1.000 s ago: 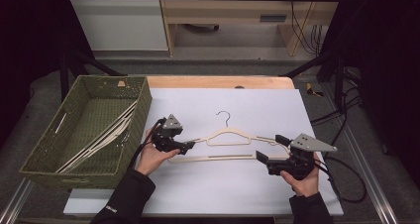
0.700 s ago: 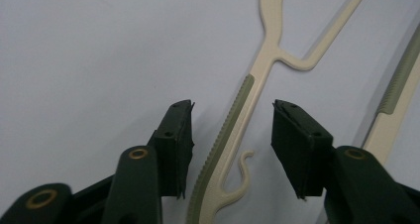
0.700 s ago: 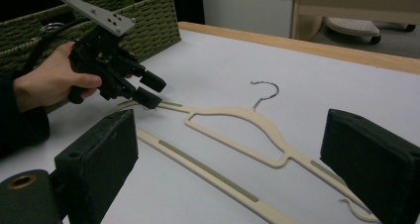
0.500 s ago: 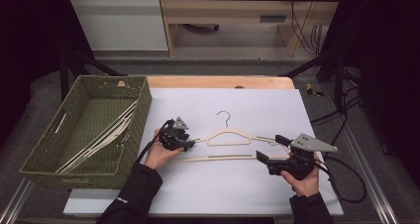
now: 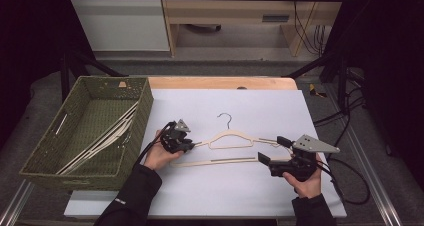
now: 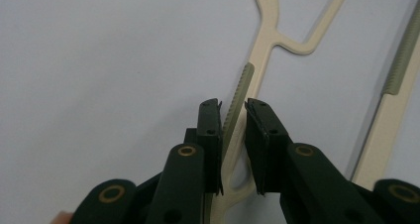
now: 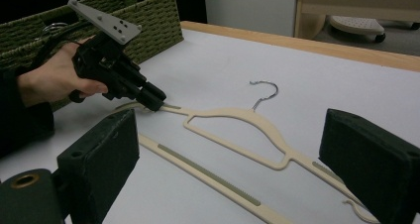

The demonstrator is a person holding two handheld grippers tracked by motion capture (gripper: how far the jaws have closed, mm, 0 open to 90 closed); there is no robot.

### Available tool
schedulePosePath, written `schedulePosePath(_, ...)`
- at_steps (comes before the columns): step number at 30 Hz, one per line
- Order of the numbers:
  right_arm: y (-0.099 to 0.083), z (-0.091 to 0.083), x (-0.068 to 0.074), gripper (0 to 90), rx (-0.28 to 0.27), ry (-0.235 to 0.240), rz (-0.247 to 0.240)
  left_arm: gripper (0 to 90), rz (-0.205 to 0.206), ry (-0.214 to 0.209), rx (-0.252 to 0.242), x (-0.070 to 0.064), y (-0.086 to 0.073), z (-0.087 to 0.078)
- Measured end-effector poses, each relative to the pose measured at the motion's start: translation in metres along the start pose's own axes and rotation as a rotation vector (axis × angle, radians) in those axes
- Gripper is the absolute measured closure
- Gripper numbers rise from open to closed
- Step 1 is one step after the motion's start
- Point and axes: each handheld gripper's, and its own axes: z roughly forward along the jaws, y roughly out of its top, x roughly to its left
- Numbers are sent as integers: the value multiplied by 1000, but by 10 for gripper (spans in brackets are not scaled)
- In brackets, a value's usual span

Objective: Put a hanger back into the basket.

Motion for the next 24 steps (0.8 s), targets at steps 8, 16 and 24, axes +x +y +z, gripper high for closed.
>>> schedulePosePath(8,1,0,1,92,-4,3,1,900,28,-39,15,-19,-8,-12)
schedulePosePath(16,0,1,1,93,-1,7,0,707,48,34,-76,-17,-1,-8)
schedulePosePath(24,0,0,1,95,2,9,-8,673,14,-14,-26,-11,-6,1)
